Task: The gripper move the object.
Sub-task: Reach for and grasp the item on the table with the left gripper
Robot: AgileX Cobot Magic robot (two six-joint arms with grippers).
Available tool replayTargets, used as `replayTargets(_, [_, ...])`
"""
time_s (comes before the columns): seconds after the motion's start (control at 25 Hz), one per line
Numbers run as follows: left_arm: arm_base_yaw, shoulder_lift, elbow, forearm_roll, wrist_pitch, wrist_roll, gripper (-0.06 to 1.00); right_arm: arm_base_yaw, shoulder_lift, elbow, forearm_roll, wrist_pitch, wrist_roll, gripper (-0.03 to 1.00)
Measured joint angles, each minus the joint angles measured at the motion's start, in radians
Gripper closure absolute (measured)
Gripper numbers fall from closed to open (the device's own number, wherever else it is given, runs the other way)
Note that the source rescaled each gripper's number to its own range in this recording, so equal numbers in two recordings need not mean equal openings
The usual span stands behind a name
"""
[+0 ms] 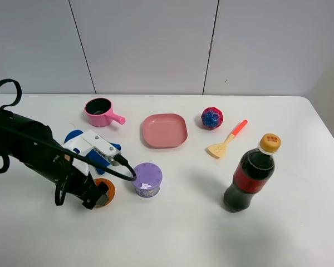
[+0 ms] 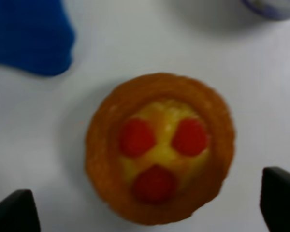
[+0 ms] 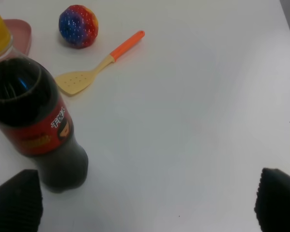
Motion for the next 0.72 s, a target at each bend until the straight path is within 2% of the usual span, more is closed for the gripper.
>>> replayTargets(0.2, [-0.03,0.032,-0.001,-0.003,-0.026,0.002,0.01,0.0,0.0,0.0,0.0,0.0,0.0,-0.03])
replayTargets(0.72, [-0.031,0.102,-0.001,-0.003,-0.07,0.003,0.03,0.0,0.0,0.0,0.0,0.0,0.0,-0.03])
